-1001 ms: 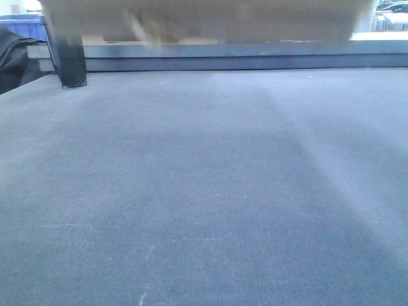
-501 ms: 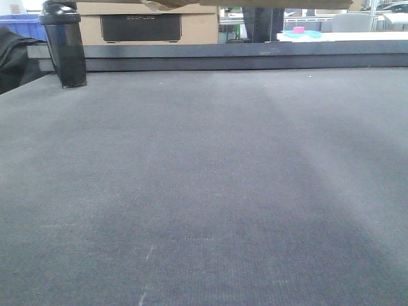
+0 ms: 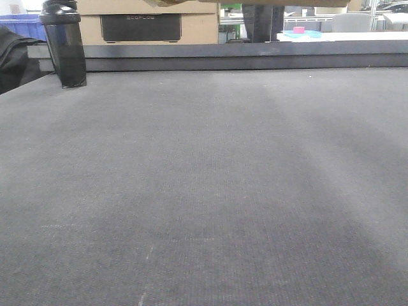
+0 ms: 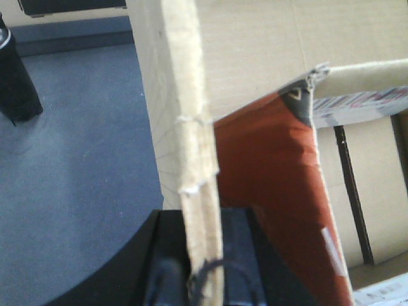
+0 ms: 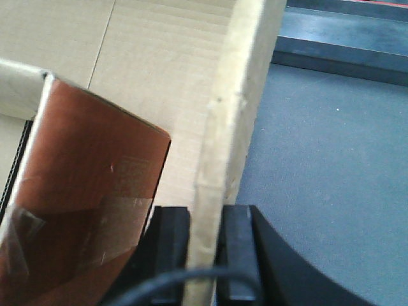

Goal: Stack two boxes on right shelf middle
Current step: 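Lift the stacked boxes off the grey table with both grippers, then carry the held boxes past the red workbench toward the steel shelf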

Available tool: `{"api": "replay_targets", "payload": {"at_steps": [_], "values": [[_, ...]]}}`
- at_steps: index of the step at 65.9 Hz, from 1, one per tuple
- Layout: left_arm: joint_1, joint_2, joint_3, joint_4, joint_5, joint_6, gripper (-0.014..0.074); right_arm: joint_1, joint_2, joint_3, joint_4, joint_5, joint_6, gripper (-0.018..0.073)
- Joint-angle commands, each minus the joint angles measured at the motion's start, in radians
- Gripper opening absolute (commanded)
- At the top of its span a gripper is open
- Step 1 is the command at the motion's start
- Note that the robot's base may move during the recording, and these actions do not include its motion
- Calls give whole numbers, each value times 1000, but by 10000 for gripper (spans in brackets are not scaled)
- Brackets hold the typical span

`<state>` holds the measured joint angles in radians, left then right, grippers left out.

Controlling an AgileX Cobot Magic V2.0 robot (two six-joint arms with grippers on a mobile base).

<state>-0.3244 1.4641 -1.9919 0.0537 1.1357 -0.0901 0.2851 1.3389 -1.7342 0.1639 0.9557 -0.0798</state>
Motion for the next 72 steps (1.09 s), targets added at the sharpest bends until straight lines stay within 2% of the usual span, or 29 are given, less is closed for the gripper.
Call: {"api": "replay_targets", "payload": {"at_steps": [1,72], "values": [[4,-11,-10,3,-75,2,-111,-5,-12,-11,-12,-58,-15,-153],[4,-11,-10,5,-84,2,-111,-5,-12,-11,-12,-60,-15,-153]]}}
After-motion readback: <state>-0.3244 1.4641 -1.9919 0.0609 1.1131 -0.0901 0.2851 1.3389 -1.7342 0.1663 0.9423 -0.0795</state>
